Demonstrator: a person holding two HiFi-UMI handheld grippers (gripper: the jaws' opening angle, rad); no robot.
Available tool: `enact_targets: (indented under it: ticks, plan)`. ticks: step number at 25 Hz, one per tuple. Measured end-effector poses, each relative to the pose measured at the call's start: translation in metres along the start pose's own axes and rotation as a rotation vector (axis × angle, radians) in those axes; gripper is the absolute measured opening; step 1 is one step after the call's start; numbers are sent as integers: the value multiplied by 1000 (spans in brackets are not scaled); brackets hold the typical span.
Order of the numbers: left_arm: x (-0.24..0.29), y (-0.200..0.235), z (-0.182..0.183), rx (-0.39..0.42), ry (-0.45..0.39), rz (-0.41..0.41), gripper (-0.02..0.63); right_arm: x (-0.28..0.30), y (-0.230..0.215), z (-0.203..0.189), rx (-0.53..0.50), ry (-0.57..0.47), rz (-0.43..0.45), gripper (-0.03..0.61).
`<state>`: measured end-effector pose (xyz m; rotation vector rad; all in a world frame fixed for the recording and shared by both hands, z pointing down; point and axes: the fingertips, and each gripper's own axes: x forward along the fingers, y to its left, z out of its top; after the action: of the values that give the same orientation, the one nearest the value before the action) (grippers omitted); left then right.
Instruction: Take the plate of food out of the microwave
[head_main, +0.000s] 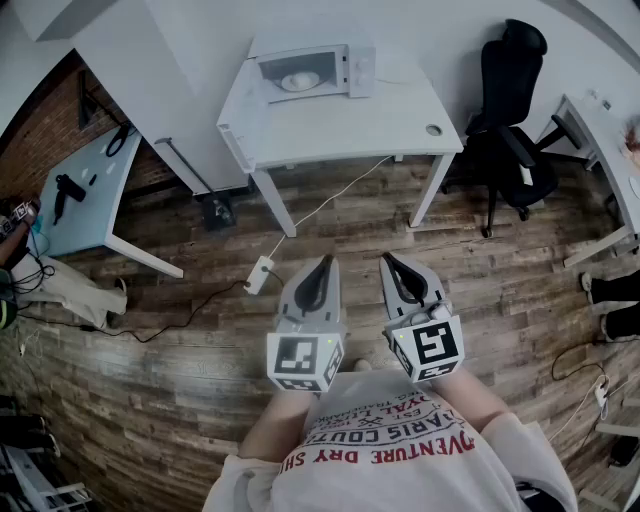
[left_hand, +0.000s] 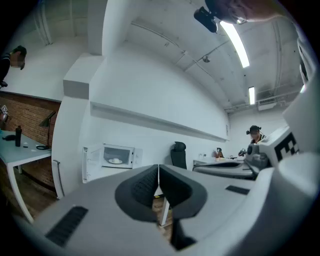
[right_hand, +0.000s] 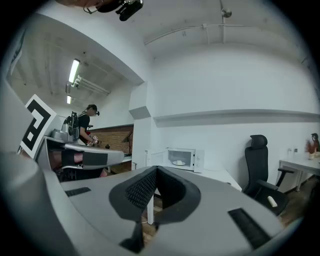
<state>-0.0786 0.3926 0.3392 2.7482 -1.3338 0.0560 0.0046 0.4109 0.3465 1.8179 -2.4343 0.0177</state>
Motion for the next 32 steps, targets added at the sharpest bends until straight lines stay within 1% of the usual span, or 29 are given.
enact_targets:
  ticks: [7, 13, 17, 22, 27, 32]
  plan:
    - [2, -1, 1, 1, -8, 8, 9, -1, -4, -2, 3, 2, -5, 11]
    - [4, -9, 0, 12, -11, -2, 9, -2, -7, -3, 4, -4, -5, 12]
    - [8, -13, 0, 7, -5, -8, 9, -4, -11, -4, 36, -8, 1, 11]
    - [11, -14, -6, 12, 10, -9, 9, -3, -15, -15, 56, 18, -12, 11]
    - [27, -8, -17, -3, 38, -33, 9, 10, -21, -23, 67, 42, -25, 12]
    - [60, 12, -17, -7, 43, -62, 9, 46, -31, -27, 63, 67, -29, 12]
